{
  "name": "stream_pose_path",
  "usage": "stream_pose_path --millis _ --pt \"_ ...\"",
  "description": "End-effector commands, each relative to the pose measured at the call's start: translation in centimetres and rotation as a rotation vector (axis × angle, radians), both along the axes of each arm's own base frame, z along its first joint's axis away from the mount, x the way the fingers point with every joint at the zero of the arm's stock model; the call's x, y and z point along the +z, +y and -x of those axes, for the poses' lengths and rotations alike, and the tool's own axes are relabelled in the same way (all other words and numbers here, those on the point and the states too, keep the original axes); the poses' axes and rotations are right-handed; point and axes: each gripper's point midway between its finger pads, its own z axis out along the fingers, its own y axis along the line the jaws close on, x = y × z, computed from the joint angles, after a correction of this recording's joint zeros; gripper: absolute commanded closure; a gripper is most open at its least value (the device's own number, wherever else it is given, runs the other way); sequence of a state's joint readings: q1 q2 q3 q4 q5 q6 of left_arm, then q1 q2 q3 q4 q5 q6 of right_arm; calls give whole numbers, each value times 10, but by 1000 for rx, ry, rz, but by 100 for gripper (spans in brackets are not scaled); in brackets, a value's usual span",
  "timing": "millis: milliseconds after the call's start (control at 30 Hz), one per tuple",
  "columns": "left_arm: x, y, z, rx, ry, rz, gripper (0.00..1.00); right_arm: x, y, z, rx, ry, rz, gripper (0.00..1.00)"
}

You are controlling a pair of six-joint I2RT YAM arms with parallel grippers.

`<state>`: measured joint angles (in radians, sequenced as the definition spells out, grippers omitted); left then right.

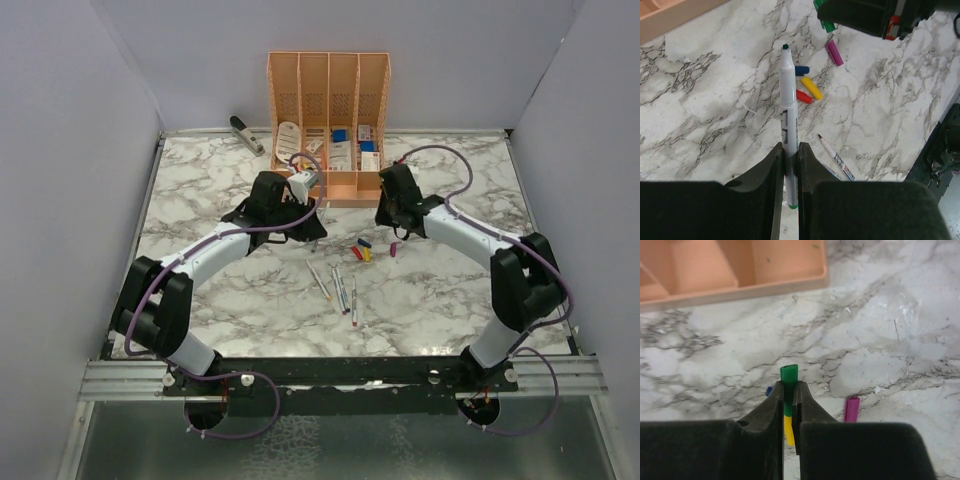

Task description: Insert the pens into the pen caps

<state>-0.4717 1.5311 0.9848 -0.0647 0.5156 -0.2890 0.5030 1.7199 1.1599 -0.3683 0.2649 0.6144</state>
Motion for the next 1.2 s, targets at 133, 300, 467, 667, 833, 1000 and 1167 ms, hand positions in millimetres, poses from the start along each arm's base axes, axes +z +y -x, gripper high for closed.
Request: stream_pose_path --millis 133,300,467,667,833,1000,1167 --pt "45 -21 21 -177 -144 165 100 159 23 -16 146 -538 -297 99" --pt "72 -35 37 -252 -179 307 100 225 23 20 247 -815 -456 99" --pt "94 -58 53 -318 -211 348 100 251 30 43 312 -885 -564 99" --pt "110 -81 64 -351 -227 379 100 262 39 56 380 -900 -636 99" --pt "116 -83 62 -322 -233 388 100 264 41 63 408 -897 -640 99" --pt "116 -83 58 -302 -230 389 100 266 39 70 415 -900 -655 99" --pt "119 -85 56 -300 -233 392 100 263 41 78 446 -885 -660 99"
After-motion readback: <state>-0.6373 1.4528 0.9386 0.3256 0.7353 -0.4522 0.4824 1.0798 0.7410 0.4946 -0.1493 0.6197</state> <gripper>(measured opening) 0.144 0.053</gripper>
